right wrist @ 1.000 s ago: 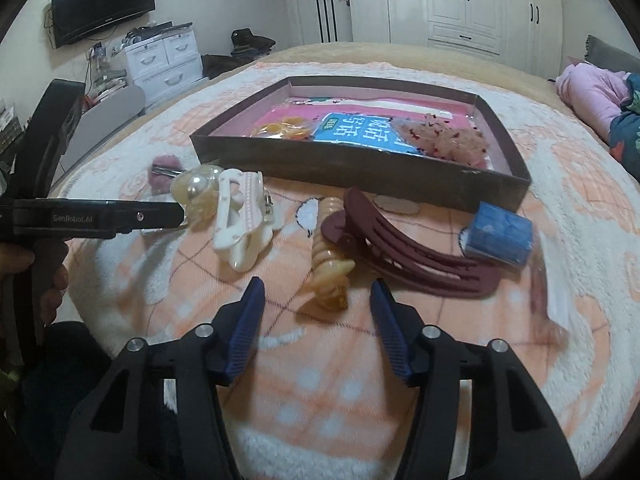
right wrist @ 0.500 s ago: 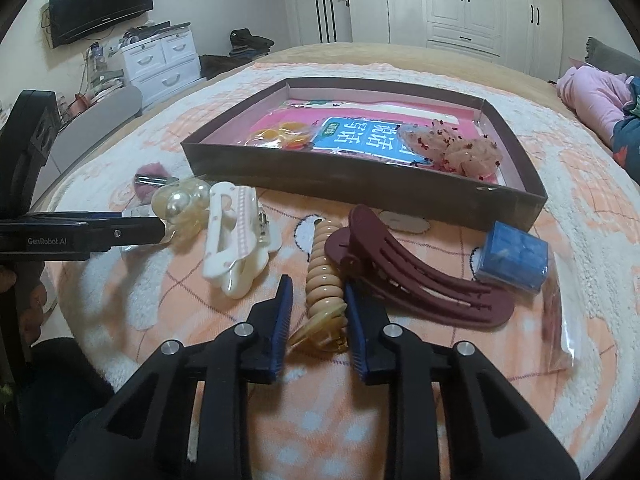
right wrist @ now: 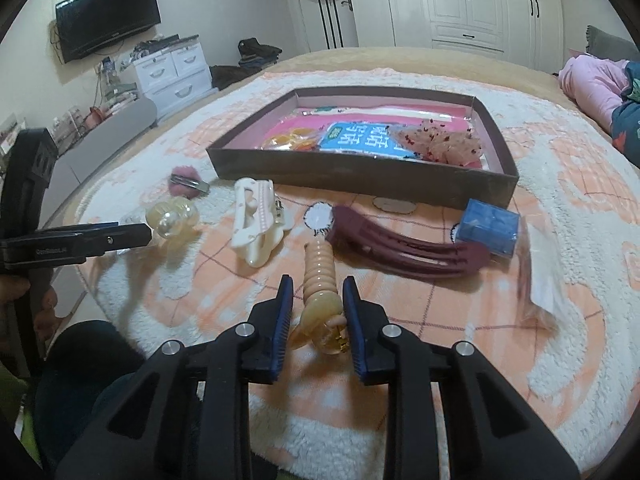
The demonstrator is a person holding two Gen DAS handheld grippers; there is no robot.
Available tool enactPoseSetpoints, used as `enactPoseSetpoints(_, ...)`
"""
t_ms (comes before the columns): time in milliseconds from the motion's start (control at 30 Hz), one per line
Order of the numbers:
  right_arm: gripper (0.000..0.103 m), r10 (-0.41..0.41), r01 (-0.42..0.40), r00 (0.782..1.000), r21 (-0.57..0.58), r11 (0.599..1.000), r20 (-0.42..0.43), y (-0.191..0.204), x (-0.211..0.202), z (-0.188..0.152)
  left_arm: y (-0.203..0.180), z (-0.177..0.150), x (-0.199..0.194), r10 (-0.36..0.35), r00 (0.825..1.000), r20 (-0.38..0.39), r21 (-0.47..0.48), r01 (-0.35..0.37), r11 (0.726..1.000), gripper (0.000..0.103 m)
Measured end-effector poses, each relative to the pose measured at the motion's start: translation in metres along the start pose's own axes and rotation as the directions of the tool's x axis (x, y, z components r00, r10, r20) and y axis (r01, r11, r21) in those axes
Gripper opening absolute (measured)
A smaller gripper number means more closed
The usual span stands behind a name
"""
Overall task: Organize jewelry
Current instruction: 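Place the earring card in the tray with the left tool while the right tool places the coiled clip there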
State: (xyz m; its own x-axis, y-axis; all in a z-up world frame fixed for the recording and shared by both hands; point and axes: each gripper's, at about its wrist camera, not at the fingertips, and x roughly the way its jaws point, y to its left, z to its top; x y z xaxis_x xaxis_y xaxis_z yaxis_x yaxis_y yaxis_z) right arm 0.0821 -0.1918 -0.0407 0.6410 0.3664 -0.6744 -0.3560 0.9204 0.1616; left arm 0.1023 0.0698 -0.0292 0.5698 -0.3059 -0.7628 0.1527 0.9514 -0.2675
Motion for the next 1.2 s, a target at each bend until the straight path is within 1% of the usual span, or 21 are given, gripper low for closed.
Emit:
enactPoseSetpoints(133,0.025,-0.012,0.012,1.0,0.0,1.0,0.018,-0.002,-0.009,0.001,0.001,0.003,-0.006,0.003,1.0,0.019,-0.003,-0.003,1.0,0.054)
enactPoseSetpoints(267,0.025,-0.035,0.034,0.999,0.026,0.999,0.022,-0.012,-0.013,0.0,0.008,0.006,-0.004,0.027,0.999,0.019,-0.016,-0.027,1.0,0.054)
enactPoseSetpoints(333,0.025,-0.039,0.038,0.999,0.033,0.999,0.027,-0.016,-0.016,0.001,0.011,0.008,-0.004,0.022,0.999,0.026,-0.032,-0.021,0.999,0.054)
enactPoseSetpoints(433,0.024,-0.047,0.046,0.998,0.04,0.998,0.046,-0.021,-0.024,0.003,0.006,0.013,-0.01,0.019,0.999,0.045,-0.015,-0.018,1.0,0.054)
enactPoseSetpoints(600,0.024,-0.065,0.061,0.995,0.061,0.996,0.07,-0.03,-0.035,0.006,-0.01,0.032,-0.018,-0.006,0.996,0.087,0.012,0.004,1.0,0.054)
enactPoseSetpoints(733,0.024,-0.081,0.074,0.993,0.077,0.994,0.088,-0.038,-0.044,0.009,-0.024,0.047,-0.016,-0.027,0.994,0.103,0.036,0.023,0.999,0.054)
enactPoseSetpoints(967,0.024,-0.119,0.108,0.985,0.094,0.99,0.129,-0.053,-0.057,0.019,-0.055,0.071,0.001,-0.071,0.991,0.11,0.079,0.062,0.995,0.054)
enactPoseSetpoints(1200,0.024,-0.138,0.124,0.978,0.096,0.988,0.156,-0.065,-0.054,0.04,-0.082,0.088,0.026,-0.108,0.989,0.101,0.114,0.096,0.989,0.054)
